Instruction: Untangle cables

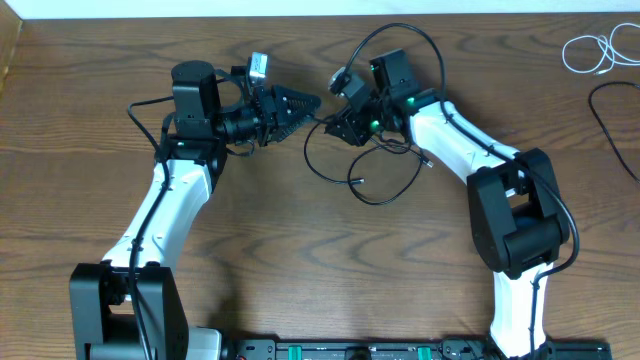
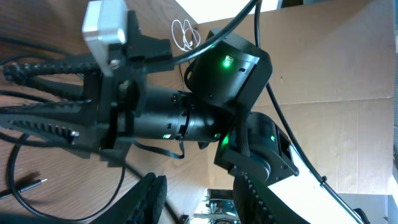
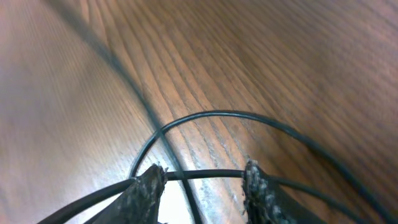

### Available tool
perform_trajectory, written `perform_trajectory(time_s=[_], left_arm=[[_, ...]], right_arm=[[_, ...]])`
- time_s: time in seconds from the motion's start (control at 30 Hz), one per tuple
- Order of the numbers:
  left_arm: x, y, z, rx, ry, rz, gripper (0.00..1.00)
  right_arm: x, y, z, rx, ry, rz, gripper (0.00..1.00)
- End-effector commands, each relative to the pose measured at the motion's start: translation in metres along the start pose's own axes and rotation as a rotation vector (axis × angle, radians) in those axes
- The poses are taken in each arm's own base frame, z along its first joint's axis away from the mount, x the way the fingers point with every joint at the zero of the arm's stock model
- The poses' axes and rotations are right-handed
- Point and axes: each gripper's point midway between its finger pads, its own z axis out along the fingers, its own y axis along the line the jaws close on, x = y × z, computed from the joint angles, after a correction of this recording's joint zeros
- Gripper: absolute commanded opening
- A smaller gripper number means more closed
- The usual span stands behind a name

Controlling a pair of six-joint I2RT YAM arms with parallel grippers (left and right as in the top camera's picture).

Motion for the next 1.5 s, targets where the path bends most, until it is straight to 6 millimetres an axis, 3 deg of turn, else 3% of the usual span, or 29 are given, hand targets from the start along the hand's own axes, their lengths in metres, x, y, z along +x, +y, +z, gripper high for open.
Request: perform_trajectory(time_s=[0.0, 0.23, 0.47, 0.77, 0.87, 1.03, 1.17, 1.23, 1.3, 1.33, 1.4, 1.47], left_arm=[[-0.003, -0.002, -0.001, 0.003, -0.008, 0.027, 0.41], [-0.003, -0.002, -0.001, 0.003, -0.008, 0.027, 0.41], [-0.003, -0.002, -0.001, 0.003, -0.008, 0.027, 0.41], [-0.003, -0.002, -0.001, 0.003, -0.007, 0.027, 0.4], [0.0, -0.004, -0.001, 0.014, 0.008, 0.026, 0.38], [0.002, -0.006, -0.001, 0.022, 0.02, 0.026, 0.37], [0.002, -0.006, -0.001, 0.022, 0.02, 0.023, 0.36], [0.002, -0.006, -0.001, 0.023, 0.021, 0.023, 0.36], [0.002, -0.006, -0.001, 0.022, 0.02, 0.023, 0.37], [0.002, -0.006, -0.001, 0.022, 0.02, 0.023, 0.38], [0.002, -0.006, -0.001, 0.022, 0.02, 0.023, 0.51], [0.002, -0.006, -0.001, 0.022, 0.019, 0.025, 0.74]], right_arm=[[-0.005, -0.006, -0.003, 0.051, 0.001, -0.133, 0.38], [0.002, -0.003, 0.005, 0.005, 0.005, -0.21, 0.43], [0.023, -0.004, 0.017, -0.042, 0.046, -0.228, 0.5], [0.034, 0.001, 0.035, -0.113, 0.036, -0.252, 0.51], [0.034, -0.001, 0.049, -0.108, 0.017, -0.242, 0.46], [0.017, -0.004, 0.055, -0.089, -0.055, -0.195, 0.4], [0.005, 0.002, 0.059, -0.088, -0.095, -0.188, 0.18], [0.002, 0.006, 0.061, -0.089, -0.101, -0.184, 0.03], [0.002, 0.012, 0.064, -0.096, -0.097, -0.184, 0.01], [0.002, 0.013, 0.065, -0.097, -0.096, -0.174, 0.01], [0.002, 0.01, 0.065, -0.084, -0.09, -0.121, 0.01], [0.003, 0.004, 0.062, -0.071, -0.084, -0.058, 0.01]])
